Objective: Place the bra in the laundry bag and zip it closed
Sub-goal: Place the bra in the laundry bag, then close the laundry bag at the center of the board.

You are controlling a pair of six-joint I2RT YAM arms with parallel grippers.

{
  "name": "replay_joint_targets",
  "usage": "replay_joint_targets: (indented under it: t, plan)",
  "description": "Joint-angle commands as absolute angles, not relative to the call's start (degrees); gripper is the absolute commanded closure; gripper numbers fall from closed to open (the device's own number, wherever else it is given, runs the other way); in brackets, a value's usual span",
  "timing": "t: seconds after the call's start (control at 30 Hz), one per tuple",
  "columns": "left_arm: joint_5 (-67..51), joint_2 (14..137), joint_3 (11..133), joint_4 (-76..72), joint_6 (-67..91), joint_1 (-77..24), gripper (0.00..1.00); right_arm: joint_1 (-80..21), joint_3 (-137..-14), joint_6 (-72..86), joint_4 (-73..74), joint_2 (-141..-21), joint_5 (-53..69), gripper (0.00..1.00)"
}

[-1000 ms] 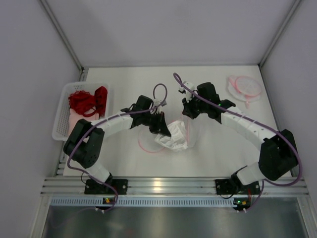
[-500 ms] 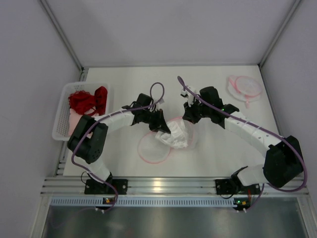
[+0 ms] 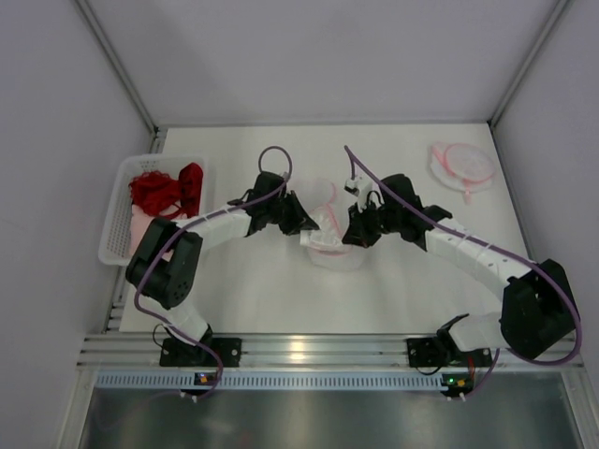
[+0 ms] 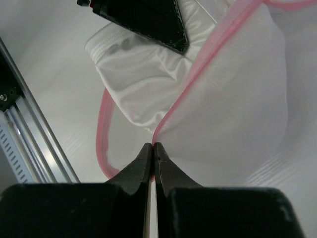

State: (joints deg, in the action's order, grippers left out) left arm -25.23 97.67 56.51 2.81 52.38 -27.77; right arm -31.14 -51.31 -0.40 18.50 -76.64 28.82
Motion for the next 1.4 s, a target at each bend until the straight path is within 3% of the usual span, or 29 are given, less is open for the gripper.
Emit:
replay_joint_targets:
  t: [0.0, 0.3, 0.47, 0.77, 0.93, 1.03, 1.13, 1.37]
  plan:
    - [-18.7, 97.6, 58.4, -0.3, 59.7, -31.3, 1.0, -32.3, -51.9, 4.4, 15.1, -78.1, 32.9, 1.0]
    - [-9.2, 102.9, 62.6, 9.7, 58.6, -38.8, 0.98, -30.9, -50.8, 9.4, 11.9, -78.7, 35.3, 1.0]
    - [-4.6, 100.0, 63.4, 14.5, 48.0, -39.1, 0.72, -28.7, -50.3, 8.6, 13.1, -76.8, 35.3, 1.0]
    - [-3.0, 84.9, 66.1, 18.4, 31.0, -38.2, 0.42, -28.0, -47.0, 4.0, 16.2, -73.5, 33.9, 1.0]
    - [-0.7, 78.1, 64.4, 18.4, 29.2, -35.5, 0.41, -28.0, -45.6, 1.3, 17.6, -72.3, 32.6, 1.0]
    - [3.1, 78.2, 62.5, 18.3, 29.4, -31.5, 0.49, -27.5, -45.2, 0.6, 18.3, -71.9, 32.3, 1.0]
    - [-2.7, 80.4, 59.8, 18.3, 33.3, -26.5, 0.51, -27.0, -45.2, 0.6, 18.7, -72.0, 32.3, 1.0]
    - [-15.5, 84.0, 49.6, 7.1, 44.5, -21.0, 0.36, -26.5, -45.6, 0.6, 19.0, -72.4, 32.7, 1.0]
